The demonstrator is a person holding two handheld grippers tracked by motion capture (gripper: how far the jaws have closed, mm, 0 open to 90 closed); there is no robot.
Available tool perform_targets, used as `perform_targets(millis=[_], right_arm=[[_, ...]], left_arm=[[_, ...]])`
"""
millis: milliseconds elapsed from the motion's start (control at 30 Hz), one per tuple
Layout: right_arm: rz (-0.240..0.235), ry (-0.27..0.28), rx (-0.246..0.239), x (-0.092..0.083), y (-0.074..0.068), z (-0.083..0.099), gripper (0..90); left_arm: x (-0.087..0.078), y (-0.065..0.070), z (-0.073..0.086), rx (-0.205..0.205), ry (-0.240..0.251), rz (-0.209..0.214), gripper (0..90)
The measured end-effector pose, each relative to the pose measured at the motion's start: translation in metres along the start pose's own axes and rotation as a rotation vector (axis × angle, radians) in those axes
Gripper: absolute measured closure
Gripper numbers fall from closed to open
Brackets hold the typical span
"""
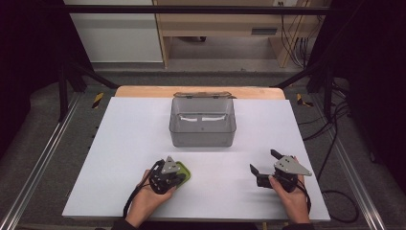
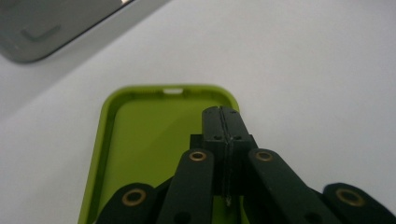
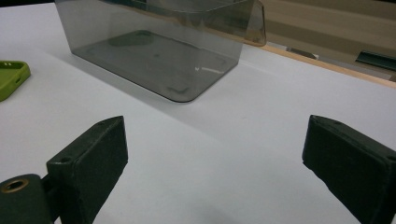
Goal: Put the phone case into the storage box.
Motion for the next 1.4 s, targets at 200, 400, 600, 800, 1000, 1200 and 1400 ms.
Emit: perform_targets(millis=[200,400,600,800,1000,1200,1400], right_arm=[[-0.001,0.002,-0.004,-0.001,0.001,0.0,6.8],[0.0,0.0,-0.003,-0.002,0.002,0.0,6.9],[0.0,-0.002,-0.004,-0.003,0.002,0.001,6.8],[-0.001,-0.004,-0.007,-0.003,0.001,0.001,6.8],[-0.008,0.001,-0.01,-0.003,-0.001,0.0,6.7],[-0.034,-0.001,-0.016,-0.002,-0.011,-0.001,6.1],[-0.059,-0.007,-0.02,-0.001,-0.022,-0.003,5.6]], left_arm=[[0.007,0.008,-0.008,0.031,-0.001,0.011,90.0],[0.011,0.034,-0.015,0.109,0.023,0.092,90.0],[0.014,0.07,-0.024,0.16,0.029,0.186,90.0],[0.015,0.092,-0.028,0.22,0.025,0.21,90.0],[0.008,0.075,-0.032,0.161,0.094,0.179,90.0],[-0.025,0.023,-0.031,0.041,0.249,0.007,90.0],[-0.065,-0.035,-0.006,-0.064,0.347,-0.204,90.0]])
Point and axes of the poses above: each handheld gripper's, and its own axes: x roughly forward along the jaws, z roughly out of its underside, y roughly to its right, the point moved 9 cm from there along x, roughly forward along the jaws, and after that the axes turned 8 degrees about x, right-handed, at the moved point
